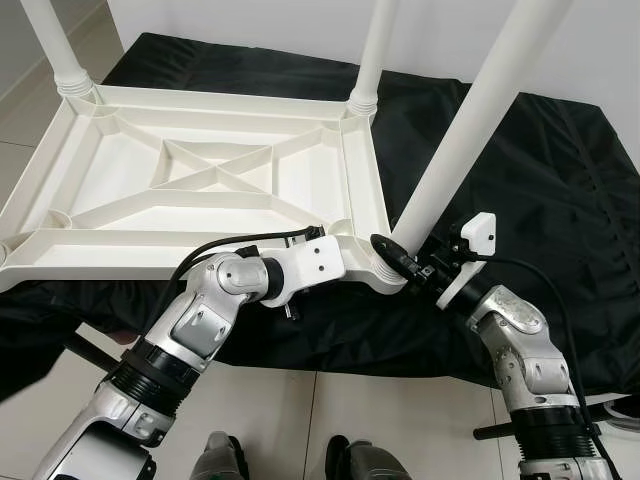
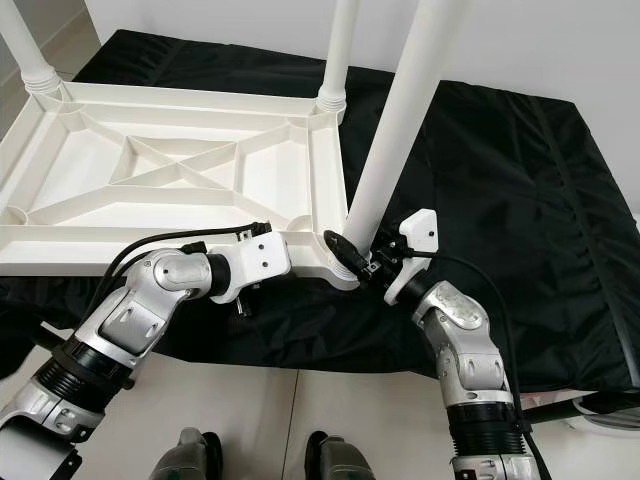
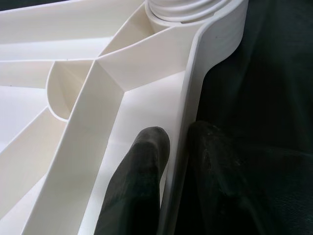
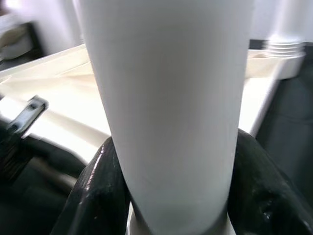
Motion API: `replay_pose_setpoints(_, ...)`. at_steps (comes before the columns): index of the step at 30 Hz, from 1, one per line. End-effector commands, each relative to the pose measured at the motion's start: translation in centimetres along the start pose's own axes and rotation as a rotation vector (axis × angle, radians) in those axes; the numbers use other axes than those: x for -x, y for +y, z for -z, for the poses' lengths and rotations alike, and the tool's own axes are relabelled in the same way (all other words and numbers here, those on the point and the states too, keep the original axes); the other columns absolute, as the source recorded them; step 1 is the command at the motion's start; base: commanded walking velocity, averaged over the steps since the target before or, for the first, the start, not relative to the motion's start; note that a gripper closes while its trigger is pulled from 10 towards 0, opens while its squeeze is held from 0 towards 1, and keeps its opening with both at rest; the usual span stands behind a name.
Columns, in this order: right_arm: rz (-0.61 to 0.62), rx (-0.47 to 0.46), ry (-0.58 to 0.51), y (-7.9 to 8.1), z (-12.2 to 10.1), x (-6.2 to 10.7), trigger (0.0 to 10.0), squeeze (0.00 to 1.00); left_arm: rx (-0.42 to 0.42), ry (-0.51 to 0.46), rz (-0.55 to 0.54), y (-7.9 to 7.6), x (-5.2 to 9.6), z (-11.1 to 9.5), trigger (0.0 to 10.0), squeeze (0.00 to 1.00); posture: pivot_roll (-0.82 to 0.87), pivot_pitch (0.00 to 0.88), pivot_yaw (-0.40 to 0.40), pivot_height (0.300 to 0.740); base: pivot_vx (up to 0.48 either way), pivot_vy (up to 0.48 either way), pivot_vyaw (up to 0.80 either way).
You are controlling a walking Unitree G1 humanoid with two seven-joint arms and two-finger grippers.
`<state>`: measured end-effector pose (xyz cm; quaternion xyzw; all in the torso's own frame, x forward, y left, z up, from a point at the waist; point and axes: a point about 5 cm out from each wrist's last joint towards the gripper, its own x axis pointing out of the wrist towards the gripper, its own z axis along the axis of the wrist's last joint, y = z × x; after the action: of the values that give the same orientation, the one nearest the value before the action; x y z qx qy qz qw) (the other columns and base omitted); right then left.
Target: Building children table
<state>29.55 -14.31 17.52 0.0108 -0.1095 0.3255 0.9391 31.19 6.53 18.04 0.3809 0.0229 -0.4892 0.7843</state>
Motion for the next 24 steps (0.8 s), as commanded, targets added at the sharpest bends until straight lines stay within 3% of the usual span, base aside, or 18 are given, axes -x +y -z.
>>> replay_pose_setpoints(1, -0.003, -0.044, 0.048, 1.5, 1.1, -0.6, 0.0, 0.0, -0.039, -0.049, -0.057, 0.4, 0.0, -1.3, 10.0, 0.0, -0.02, 0.162, -0.069, 0.74, 0.0, 0.0, 0.0)
replay_pose_setpoints(7, 0.049, -0.05, 0.056, 1.9, 1.3, -1.0, 0.0, 0.0, -0.038, -0.047, -0.057, 0.4, 0.1, -1.3, 10.0, 0.0, -0.02, 0.164, -0.07, 0.74, 0.0, 0.0, 0.0)
replay_pose_setpoints(8, 0.151, -0.034, 0.067, 1.8, 1.6, -1.5, 0.0, 0.0, -0.036, -0.046, -0.058, 0.4, 0.1, -1.3, 10.0, 0.0, -0.02, 0.166, -0.072, 0.74, 0.0, 0.0, 0.0)
replay_pose_setpoints(15, 0.261, -0.022, 0.07, 1.9, 1.8, -2.3, 0.0, 0.0, -0.035, -0.046, -0.059, 0.4, 0.0, -1.3, 10.0, 0.0, -0.02, 0.168, -0.074, 0.74, 0.0, 0.0, 0.0)
replay_pose_setpoints(24, 0.428, -0.019, 0.054, 4.2, 1.8, -4.4, 0.0, 0.0, -0.03, -0.049, -0.06, 0.3, -0.1, -1.4, 10.0, 0.0, -0.02, 0.174, -0.076, 0.74, 0.0, 0.0, 0.0)
